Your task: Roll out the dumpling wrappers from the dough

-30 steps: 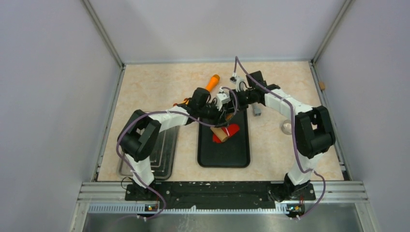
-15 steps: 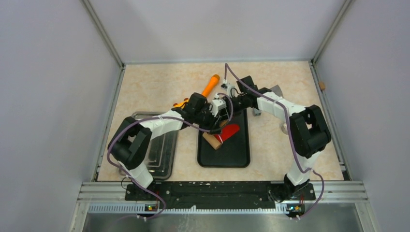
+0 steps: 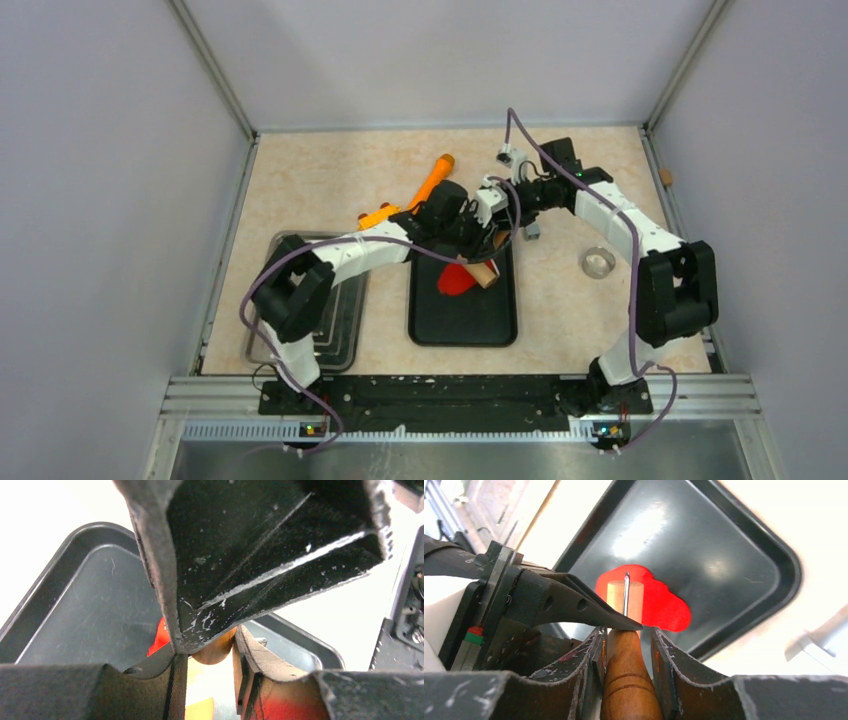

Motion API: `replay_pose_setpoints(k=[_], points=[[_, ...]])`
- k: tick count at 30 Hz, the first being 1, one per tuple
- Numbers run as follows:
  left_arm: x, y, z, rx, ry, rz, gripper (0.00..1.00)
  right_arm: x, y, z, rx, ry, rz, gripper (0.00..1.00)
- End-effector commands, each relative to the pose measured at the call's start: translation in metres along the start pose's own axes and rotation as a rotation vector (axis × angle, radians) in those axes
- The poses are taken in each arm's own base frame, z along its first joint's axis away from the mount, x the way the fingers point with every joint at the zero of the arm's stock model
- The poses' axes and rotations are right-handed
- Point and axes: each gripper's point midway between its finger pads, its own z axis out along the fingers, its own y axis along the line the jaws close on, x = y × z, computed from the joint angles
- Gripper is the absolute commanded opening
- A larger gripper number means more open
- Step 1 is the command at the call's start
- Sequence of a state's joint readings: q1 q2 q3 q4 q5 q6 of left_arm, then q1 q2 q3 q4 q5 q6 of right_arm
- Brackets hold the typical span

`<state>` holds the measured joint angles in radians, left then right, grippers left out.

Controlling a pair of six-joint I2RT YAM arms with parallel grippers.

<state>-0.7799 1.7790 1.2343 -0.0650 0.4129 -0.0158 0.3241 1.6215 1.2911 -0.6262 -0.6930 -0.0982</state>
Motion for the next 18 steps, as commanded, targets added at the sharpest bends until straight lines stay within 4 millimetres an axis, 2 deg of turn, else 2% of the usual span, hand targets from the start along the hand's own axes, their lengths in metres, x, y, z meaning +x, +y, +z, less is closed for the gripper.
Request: replay_pose_setpoints(k=[1,4,7,13,18], points=[[-0.033,0.022,0.021,-0.077,-0.097,-0.161,0.0,0.012,-0.033,0.008,0.087,0.06,-0.235,0.0],[-0.02,0.029,0.031,-0.098,-0.076,-0.168,0.0,0.02,-0.043,0.017,0.1,0.066,-0.251,0.0],[0.002,0.03,0.033,-0.098,-0.032,-0.183,0.0,0.035,-0.051,0.028,0.102,0.092,-0.227,0.0],[0.047,0.019,0.021,-0.051,0.059,-0.16,0.0,0.061,-0.052,0.047,0.096,0.136,-0.217,0.0],[0.074,0.023,0.005,-0.086,0.096,-0.138,0.0,0.079,-0.046,0.062,0.083,0.167,-0.222,0.0]])
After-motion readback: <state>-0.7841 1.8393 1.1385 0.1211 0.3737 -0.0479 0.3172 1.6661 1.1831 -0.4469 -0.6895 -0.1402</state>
